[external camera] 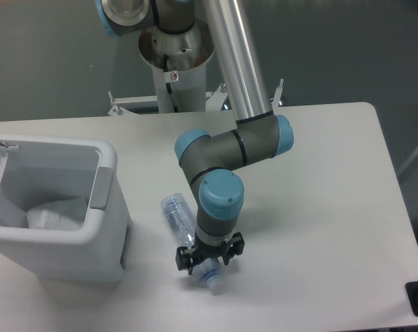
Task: Place the trash in the trash can
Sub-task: 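Lower the gripper around the bottle's cap end and close, then lift the bottle and carry it over the trash bin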
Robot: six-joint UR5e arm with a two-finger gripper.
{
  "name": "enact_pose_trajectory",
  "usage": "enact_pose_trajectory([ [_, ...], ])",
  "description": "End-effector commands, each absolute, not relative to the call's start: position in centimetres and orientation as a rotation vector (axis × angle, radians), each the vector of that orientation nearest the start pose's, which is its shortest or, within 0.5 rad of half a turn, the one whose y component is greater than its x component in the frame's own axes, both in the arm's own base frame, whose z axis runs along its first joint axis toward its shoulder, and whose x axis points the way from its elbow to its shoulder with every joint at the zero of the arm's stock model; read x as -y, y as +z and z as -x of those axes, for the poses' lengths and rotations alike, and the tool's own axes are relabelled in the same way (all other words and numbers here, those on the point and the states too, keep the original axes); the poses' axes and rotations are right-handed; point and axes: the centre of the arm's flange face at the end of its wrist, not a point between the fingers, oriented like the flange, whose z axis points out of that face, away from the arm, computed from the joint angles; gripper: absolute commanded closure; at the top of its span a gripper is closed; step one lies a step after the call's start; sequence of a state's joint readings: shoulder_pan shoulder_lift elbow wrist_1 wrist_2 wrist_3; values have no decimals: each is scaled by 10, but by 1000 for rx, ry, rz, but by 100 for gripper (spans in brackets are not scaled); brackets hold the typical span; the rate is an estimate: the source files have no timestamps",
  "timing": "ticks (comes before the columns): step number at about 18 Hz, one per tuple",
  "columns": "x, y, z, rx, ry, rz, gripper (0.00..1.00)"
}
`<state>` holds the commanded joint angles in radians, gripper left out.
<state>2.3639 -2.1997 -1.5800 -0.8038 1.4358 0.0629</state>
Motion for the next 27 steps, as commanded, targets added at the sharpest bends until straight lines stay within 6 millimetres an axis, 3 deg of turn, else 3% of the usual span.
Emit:
enact_pose_trajectory([
  [4,-579,188,379,1044,-102,2775,23],
  [6,-578,186,377,1047,-104,2781,32],
  [18,-577,200,377,1040,-64,2773,33],
  [20,-576,217,376,1027,-49,2752,33],
  [24,-579,278,386,989,21,2660,33],
  [27,-567,369,411,978,120,2512,33],
])
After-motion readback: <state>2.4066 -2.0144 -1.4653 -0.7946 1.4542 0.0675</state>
